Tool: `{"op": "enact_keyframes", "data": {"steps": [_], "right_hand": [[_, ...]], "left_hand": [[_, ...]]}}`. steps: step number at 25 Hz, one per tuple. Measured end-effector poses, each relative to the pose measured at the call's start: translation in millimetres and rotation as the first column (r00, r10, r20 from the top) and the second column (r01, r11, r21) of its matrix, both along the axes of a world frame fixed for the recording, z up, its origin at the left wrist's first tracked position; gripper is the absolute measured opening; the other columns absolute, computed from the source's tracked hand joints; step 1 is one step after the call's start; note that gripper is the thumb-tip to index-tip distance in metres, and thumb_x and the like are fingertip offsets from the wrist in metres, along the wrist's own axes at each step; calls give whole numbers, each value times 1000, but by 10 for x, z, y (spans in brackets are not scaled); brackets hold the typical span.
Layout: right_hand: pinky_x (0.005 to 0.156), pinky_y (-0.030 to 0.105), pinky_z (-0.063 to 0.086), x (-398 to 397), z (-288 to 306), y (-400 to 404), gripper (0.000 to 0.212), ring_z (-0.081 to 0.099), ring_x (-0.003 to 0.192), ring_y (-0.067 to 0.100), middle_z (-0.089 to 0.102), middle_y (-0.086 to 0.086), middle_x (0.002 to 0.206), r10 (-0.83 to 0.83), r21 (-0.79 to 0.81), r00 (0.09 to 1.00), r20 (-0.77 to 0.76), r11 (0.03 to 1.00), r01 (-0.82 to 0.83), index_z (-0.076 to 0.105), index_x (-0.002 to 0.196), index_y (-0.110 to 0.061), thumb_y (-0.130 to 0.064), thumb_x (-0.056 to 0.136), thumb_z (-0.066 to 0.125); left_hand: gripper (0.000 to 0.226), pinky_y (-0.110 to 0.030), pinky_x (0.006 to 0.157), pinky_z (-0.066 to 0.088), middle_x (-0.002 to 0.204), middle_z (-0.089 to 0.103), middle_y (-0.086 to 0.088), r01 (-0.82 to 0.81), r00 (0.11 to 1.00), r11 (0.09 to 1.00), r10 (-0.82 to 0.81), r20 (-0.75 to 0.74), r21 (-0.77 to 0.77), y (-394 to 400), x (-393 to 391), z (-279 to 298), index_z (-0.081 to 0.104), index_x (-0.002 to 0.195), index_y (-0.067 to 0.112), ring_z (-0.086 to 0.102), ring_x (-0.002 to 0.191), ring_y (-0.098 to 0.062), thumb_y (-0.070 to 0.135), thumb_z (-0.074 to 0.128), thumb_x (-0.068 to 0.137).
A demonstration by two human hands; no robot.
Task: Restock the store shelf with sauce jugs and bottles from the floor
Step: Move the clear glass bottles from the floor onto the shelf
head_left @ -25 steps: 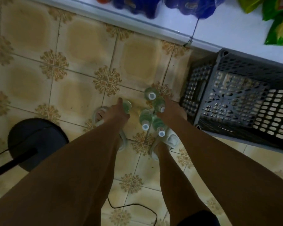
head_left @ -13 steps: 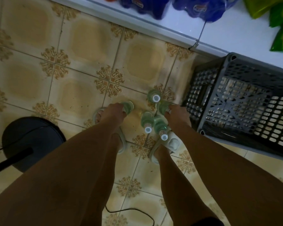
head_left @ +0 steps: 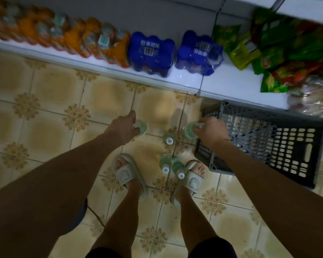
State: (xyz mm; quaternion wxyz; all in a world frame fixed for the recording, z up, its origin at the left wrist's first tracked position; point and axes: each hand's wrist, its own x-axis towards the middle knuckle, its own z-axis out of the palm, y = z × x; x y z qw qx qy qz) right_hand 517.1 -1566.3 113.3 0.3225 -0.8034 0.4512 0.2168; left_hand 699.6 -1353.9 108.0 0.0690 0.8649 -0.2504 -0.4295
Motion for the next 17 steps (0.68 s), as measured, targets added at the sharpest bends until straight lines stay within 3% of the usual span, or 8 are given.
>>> {"op": "enact_keyframes", "data": {"steps": [2,7,11,14,17], "right_hand": [[72,28,47,106,384,-108,26,65,91,32,69,14,93,-28,-7,998,60,1000,28,73,99,-11,-31,85,66],[73,33,52,363,1292,-308,22,66,85,28,68,10,81,-142,-56,955,259,985,161,73,89,-8,-29,81,73],[64,33,48,632,2020,-528,30,61,72,25,66,13,75,-116,-131,936,332,977,167,72,83,-1,-31,78,74],[60,37,52,833,2669,-726,34,63,68,30,70,19,77,-85,-188,915,395,967,171,72,81,1,-33,75,72],[52,32,42,1012,3281,-897,36,53,59,25,64,19,69,-19,-289,882,471,941,174,71,79,0,-35,75,68]], "left_hand": [[27,-28,49,46,84,60,-9,61,998,997,-61,16,-37,-171,176,374,48,95,17,59,60,-22,33,68,87],[26,-26,55,41,88,64,-4,321,944,936,-306,120,-141,-849,641,1417,57,84,20,58,74,-17,28,80,75],[22,-25,45,44,74,66,-3,460,886,880,-448,116,-120,-1368,865,2358,58,81,24,57,54,-15,31,78,77],[18,-29,48,50,69,70,-4,554,826,821,-522,212,-136,-1721,954,3032,62,83,25,59,51,-17,32,77,77],[15,-27,45,41,49,59,-3,561,814,810,-504,288,-171,-1975,1047,3617,63,84,20,45,39,-16,29,75,81]]}}
